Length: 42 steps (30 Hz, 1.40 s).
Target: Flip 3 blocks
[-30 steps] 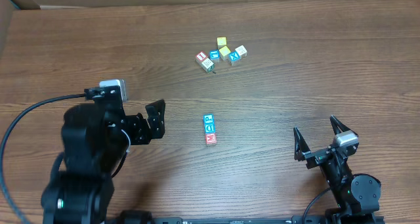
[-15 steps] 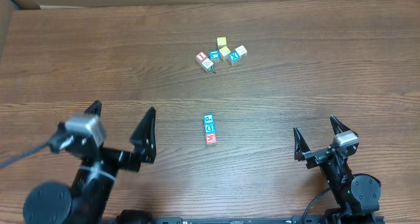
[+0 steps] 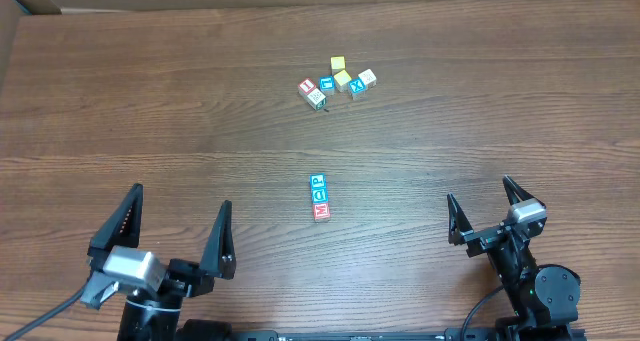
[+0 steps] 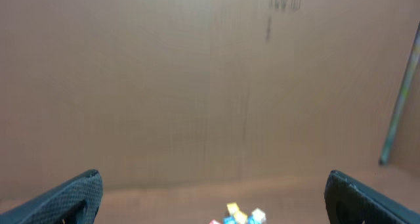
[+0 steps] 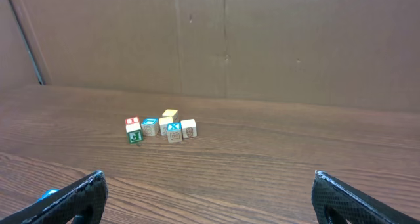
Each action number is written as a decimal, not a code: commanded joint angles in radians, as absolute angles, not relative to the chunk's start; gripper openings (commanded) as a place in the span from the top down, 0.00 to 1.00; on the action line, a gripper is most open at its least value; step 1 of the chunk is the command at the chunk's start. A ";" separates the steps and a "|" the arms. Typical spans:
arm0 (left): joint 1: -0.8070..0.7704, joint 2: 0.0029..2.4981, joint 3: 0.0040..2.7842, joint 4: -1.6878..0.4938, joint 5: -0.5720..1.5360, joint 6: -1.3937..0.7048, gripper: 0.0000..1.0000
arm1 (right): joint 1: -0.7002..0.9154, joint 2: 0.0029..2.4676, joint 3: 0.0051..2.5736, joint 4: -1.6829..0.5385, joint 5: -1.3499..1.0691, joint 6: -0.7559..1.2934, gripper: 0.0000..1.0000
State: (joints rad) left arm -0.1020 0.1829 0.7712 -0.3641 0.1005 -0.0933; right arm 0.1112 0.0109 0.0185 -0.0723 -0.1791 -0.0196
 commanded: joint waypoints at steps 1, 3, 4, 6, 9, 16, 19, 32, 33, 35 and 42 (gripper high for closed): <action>-0.082 0.112 0.664 -0.244 0.128 -0.067 0.00 | 0.104 0.003 0.008 -0.069 -0.181 -0.023 0.00; -0.073 0.071 0.599 -0.133 0.143 -0.067 0.00 | 0.104 0.003 0.008 -0.068 -0.181 -0.023 0.00; -0.066 0.051 0.567 -0.076 0.153 -0.067 0.00 | 0.104 0.003 0.008 -0.068 -0.181 -0.023 0.00; -0.050 0.012 0.505 0.027 0.178 -0.067 0.00 | 0.104 0.003 0.008 -0.069 -0.181 -0.023 0.00; -0.023 0.004 0.434 0.170 0.216 -0.070 0.00 | 0.104 0.003 0.008 -0.069 -0.181 -0.023 0.00; -0.005 0.004 0.280 0.342 0.237 -0.075 0.00 | 0.104 0.003 0.008 -0.069 -0.181 -0.023 0.00; -0.003 0.004 0.198 0.380 0.229 -0.074 0.00 | 0.104 0.003 0.008 -0.069 -0.181 -0.023 0.00; 0.028 0.004 0.004 0.380 0.225 -0.073 0.00 | 0.104 0.003 0.008 -0.068 -0.181 -0.023 0.00; 0.028 0.004 0.005 0.369 0.222 -0.070 0.00 | 0.104 0.003 0.008 -0.069 -0.181 -0.023 0.00; 0.028 0.004 0.004 0.348 0.217 -0.065 0.00 | 0.104 0.003 0.008 -0.069 -0.181 -0.023 0.00; 0.028 0.004 0.005 0.182 0.195 0.004 0.00 | 0.104 0.003 0.008 -0.068 -0.181 -0.023 0.00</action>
